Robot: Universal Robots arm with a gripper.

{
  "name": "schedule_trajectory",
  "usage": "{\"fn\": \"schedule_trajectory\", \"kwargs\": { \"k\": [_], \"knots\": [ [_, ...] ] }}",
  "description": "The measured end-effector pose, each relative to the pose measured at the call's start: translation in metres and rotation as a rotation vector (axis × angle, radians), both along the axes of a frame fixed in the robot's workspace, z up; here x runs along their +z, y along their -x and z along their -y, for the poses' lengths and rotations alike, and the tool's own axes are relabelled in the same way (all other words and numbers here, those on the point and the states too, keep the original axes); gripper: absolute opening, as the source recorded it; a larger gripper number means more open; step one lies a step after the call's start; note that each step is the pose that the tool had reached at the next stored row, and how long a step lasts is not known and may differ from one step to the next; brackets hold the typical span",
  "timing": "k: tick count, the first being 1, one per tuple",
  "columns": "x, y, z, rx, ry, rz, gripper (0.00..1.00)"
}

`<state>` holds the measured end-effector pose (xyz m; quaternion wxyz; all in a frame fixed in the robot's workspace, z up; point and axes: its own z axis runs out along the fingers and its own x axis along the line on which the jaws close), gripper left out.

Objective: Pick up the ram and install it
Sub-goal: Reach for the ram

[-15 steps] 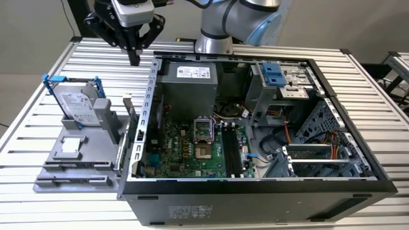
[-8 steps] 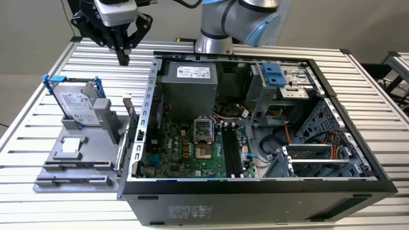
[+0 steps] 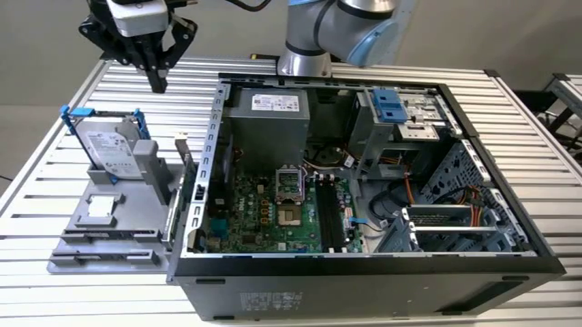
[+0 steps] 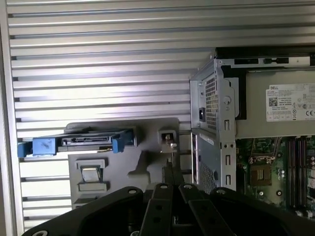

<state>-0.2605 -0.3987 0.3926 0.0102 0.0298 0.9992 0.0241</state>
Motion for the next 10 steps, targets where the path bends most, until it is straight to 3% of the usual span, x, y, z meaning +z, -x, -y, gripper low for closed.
{"fn": "schedule_trajectory", "kwargs": {
  "k": [10],
  "knots": [
    [0.0000, 0.0337, 0.0000, 0.000, 0.0000, -0.0001, 0.00]
  ]
}}
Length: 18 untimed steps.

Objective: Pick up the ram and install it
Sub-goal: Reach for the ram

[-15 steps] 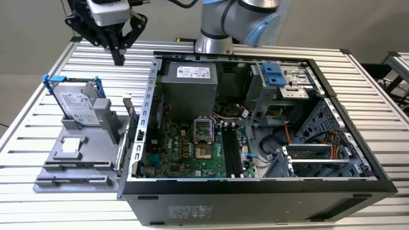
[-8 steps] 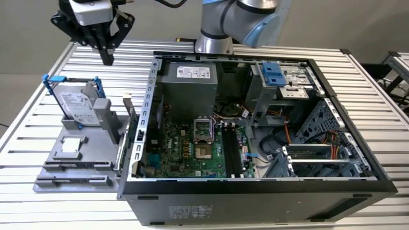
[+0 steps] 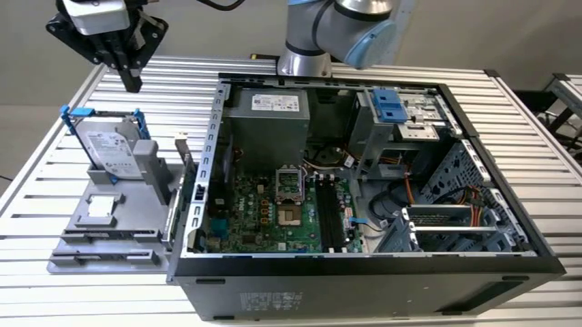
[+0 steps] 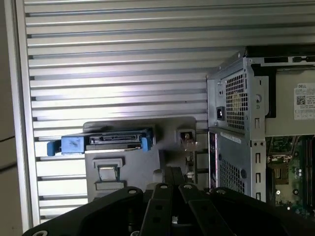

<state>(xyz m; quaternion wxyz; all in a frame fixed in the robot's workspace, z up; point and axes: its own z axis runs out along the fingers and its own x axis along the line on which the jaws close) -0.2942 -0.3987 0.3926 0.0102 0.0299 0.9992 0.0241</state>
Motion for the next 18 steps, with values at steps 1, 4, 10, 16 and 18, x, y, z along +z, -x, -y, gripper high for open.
{"fn": "schedule_trajectory", "kwargs": {
  "k": [1, 4, 10, 16, 18],
  "knots": [
    [0.0000, 0.0032, 0.0000, 0.000, 0.0000, 0.0000, 0.00],
    [0.0000, 0.0131, 0.0000, 0.000, 0.0000, 0.0000, 0.00],
    [0.0000, 0.0329, 0.0000, 0.000, 0.0000, 0.0000, 0.00],
    [0.0000, 0.0492, 0.0000, 0.009, 0.0000, 0.0000, 0.00],
    [0.0000, 0.0535, 0.0000, 0.015, 0.0000, -0.0001, 0.00]
  ]
}}
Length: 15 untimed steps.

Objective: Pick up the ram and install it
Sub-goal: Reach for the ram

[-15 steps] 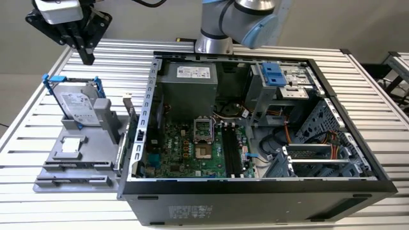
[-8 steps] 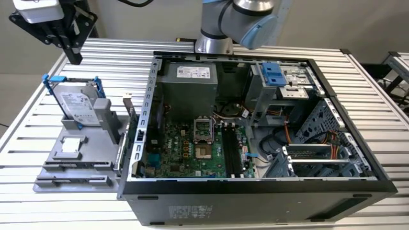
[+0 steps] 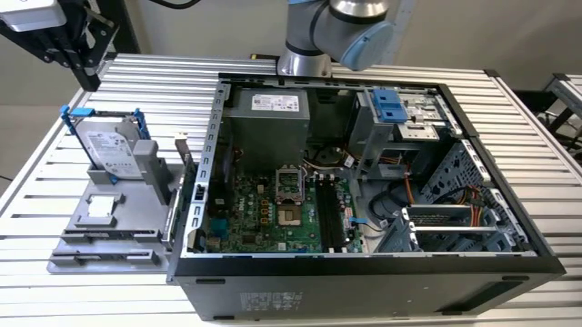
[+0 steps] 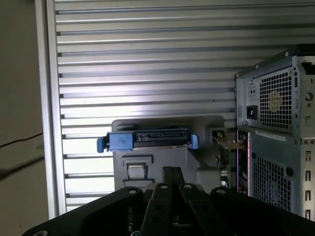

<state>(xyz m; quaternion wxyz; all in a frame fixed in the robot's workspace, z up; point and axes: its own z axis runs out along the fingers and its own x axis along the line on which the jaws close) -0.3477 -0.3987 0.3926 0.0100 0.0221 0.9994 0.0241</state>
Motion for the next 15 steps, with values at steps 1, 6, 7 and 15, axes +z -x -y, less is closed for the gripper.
{"fn": "schedule_trajectory", "kwargs": {
  "k": [1, 6, 7, 15],
  "knots": [
    [0.0000, 0.0018, 0.0000, 0.004, 0.0000, 0.0000, 0.00],
    [0.0000, 0.0099, 0.0000, 0.029, -0.0001, 0.0001, 0.00],
    [0.0000, 0.0113, 0.0000, 0.033, 0.0000, 0.0000, 0.00],
    [0.0000, 0.0130, 0.0019, 0.035, -0.0001, 0.0000, 0.00]
  ]
}}
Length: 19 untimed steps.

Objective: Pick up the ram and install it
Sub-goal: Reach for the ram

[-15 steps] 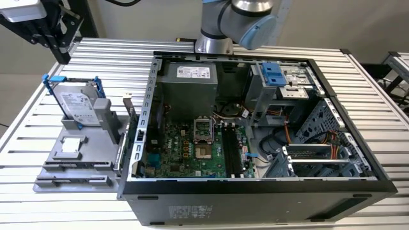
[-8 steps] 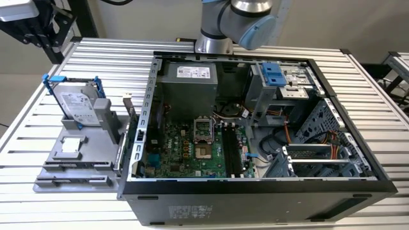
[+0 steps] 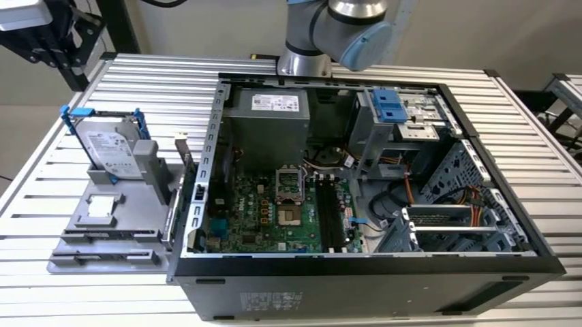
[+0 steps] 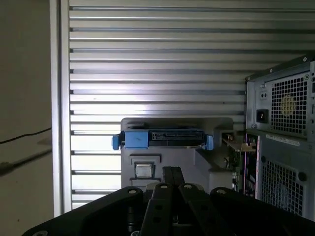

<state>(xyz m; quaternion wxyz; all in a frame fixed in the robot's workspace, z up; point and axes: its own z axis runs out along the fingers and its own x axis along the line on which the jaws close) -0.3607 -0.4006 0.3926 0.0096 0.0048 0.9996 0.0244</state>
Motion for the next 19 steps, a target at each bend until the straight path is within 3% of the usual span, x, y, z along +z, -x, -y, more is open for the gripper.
{"fn": "schedule_trajectory", "kwargs": {
  "k": [3, 10, 12, 19],
  "knots": [
    [0.0000, 0.0018, 0.0058, 0.000, 0.0000, 0.0000, 0.00],
    [0.0000, 0.0029, 0.0241, 0.000, 0.0000, 0.0001, 0.00],
    [0.0000, 0.0029, 0.0322, 0.000, -0.0001, 0.0001, 0.00],
    [0.0000, 0.0029, 0.0520, 0.000, -0.0001, 0.0002, 0.00]
  ]
}}
